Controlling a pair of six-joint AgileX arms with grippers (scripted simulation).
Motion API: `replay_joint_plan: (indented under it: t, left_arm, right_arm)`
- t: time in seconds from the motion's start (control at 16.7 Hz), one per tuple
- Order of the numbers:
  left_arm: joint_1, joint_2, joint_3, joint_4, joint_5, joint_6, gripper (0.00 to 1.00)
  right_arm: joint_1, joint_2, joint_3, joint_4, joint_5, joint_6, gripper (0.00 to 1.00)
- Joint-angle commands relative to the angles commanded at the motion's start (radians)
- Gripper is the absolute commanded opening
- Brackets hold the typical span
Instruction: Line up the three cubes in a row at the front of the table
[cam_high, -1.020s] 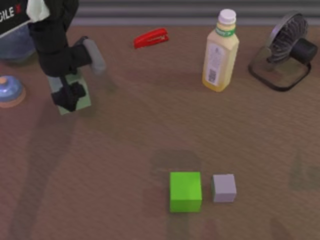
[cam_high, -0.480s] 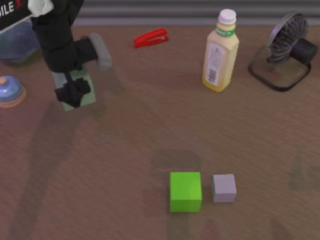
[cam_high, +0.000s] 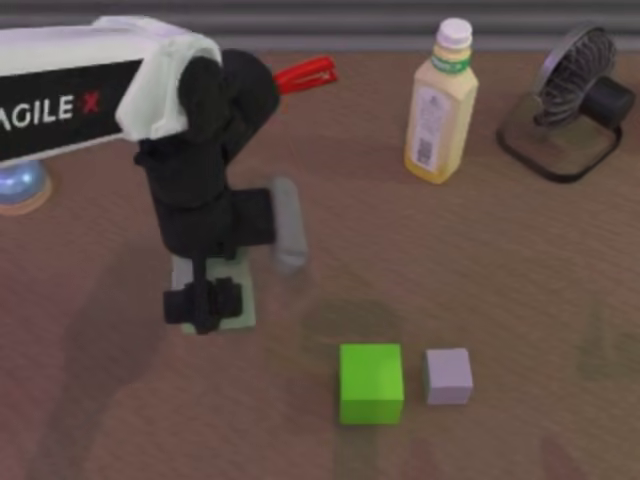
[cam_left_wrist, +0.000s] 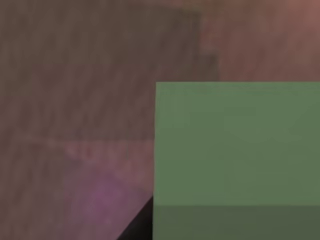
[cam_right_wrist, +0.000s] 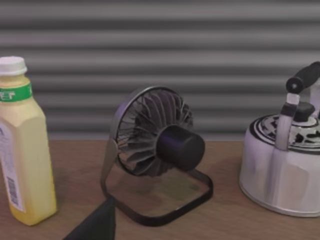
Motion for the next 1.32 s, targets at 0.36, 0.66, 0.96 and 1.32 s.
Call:
replay_joint_plan:
  t: [0.36,0.66,0.96,1.32]
  left_arm:
    - [-0.123,-0.154,-0.179,0.058,0.0,-0.01,0.0]
    - [-0.12,-0.141,-0.189,0.072,-0.001,-0.009,0.0]
    - [-0.129,-0.063,-0.279,0.251,-0.001,-0.015,0.0]
    - [-0.133,-0.027,-0.318,0.324,0.001,-0.017,0.0]
  right_arm:
    - [0.0,0.0,0.0,0.0,0.0,0.0,1.0]
    - [0.0,0.0,0.0,0.0,0.0,0.0,1.0]
    - [0.0,0.0,0.0,0.0,0.0,0.0,1.0]
    - [0.0,0.0,0.0,0.0,0.0,0.0,1.0]
